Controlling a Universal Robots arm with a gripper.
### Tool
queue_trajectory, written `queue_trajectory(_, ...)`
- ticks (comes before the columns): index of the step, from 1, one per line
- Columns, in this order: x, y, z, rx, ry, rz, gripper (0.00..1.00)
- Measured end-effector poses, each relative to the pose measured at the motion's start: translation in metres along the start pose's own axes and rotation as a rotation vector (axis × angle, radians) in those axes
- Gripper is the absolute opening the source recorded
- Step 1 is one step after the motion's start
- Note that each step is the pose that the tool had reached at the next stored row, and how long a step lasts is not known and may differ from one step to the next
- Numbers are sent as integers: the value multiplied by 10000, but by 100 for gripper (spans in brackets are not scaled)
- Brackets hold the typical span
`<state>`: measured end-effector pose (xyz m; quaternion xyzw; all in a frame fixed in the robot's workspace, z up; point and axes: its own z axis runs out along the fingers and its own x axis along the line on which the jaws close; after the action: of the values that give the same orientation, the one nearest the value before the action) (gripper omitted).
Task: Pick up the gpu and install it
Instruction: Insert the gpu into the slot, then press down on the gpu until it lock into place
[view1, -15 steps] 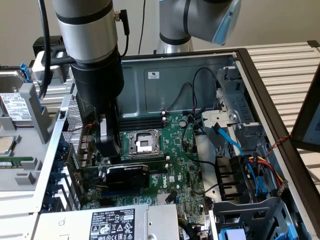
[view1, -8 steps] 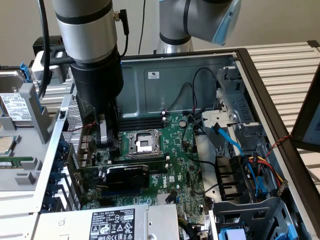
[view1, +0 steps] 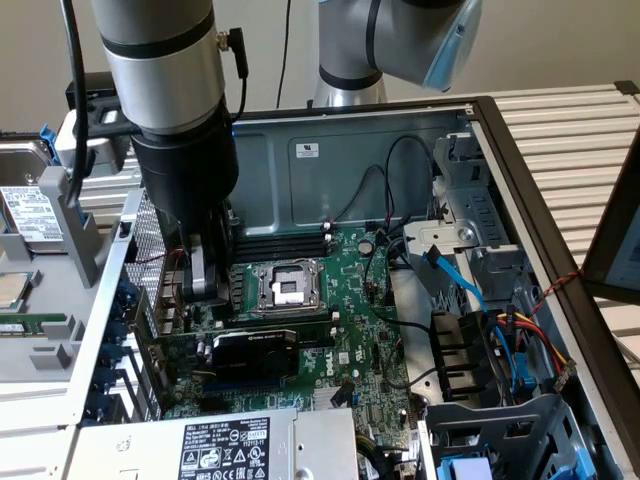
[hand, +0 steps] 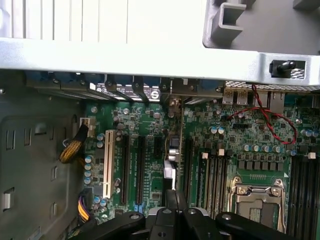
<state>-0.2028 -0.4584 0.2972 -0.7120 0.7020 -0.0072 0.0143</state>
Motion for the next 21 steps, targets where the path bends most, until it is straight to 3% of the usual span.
queue_trajectory(16,-1,7,2,2,-3,9,11)
queue_trajectory(21,-27,28,22,2,29,7,11)
